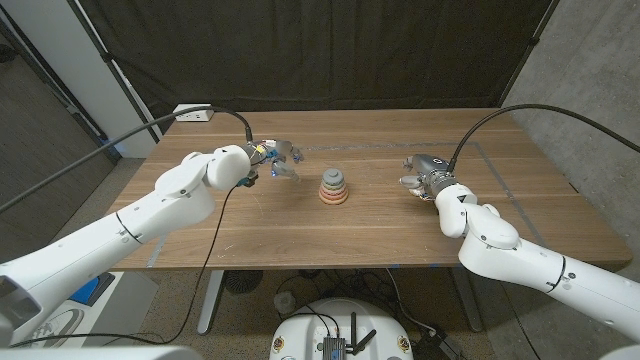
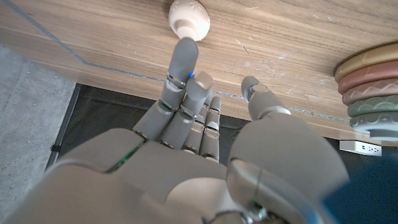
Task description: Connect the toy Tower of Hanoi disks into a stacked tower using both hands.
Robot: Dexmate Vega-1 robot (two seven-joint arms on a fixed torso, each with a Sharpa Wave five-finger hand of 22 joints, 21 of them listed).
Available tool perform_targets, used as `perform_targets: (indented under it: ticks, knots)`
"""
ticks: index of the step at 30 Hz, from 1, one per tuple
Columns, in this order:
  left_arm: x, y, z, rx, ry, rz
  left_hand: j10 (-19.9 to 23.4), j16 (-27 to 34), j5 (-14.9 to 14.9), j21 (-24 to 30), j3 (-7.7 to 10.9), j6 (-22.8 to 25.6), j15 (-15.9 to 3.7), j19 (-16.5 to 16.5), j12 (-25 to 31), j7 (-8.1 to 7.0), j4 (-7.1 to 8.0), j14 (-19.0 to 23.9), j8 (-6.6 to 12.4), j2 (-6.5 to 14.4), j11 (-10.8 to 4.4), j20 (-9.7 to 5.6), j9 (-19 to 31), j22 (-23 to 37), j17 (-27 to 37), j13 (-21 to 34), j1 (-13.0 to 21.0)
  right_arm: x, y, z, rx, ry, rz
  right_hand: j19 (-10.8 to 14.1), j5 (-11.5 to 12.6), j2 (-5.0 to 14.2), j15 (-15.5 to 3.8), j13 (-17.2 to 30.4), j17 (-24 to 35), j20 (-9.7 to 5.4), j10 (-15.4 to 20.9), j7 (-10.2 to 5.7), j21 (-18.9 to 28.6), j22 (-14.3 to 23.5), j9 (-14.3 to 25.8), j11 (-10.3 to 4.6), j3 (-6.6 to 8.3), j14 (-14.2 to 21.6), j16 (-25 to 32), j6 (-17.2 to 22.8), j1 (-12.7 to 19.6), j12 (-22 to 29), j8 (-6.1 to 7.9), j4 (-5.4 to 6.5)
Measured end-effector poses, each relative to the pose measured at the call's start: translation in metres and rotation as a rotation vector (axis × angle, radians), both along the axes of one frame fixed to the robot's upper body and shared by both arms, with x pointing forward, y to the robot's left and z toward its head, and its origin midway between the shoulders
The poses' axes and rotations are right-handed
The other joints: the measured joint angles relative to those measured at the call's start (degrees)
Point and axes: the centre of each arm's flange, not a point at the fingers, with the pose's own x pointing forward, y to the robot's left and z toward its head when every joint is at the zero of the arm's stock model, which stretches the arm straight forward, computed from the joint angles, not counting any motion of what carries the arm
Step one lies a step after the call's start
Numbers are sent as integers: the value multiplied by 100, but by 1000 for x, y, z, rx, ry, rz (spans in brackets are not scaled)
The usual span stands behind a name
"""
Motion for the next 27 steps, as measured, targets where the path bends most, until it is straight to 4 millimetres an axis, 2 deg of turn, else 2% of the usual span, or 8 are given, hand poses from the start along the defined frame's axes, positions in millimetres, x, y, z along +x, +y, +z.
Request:
perform_targets:
  ticks: [7,10,14,27]
  knots:
    - [-4,7,-9,-34,-20,23,60,0,0,0,0,96,-10,0,47,12,0,52,7,31,-2,0,0,0,17,8,31,0,-2,1,-3,-3,4,0,0,0,0,-1,-5,0,0,0,0,0,22,0,0,0,0,0,0,0,0,0]
    - [-5,9,-12,-48,-29,27,138,0,0,0,13,163,-2,35,55,-35,13,68,7,31,-34,-11,1,0,17,8,31,0,-3,1,-3,-4,4,0,0,0,0,-1,3,0,0,-3,0,0,25,0,0,0,0,-4,0,0,0,0]
    - [-6,12,-18,-65,-37,34,194,0,0,31,49,235,-30,61,76,-22,15,93,54,49,-74,-1,1,-1,16,8,49,0,-4,1,-3,-6,6,0,0,0,0,-1,1,0,0,-21,0,0,25,0,0,0,0,-22,0,0,0,0]
    - [-12,27,-34,-136,-72,78,309,25,0,31,56,337,-32,92,99,-71,8,154,54,53,-67,-10,1,-1,27,8,53,-1,-6,3,-3,-15,4,0,0,0,0,-1,2,0,0,-21,0,0,52,0,0,0,0,-22,0,0,0,0]
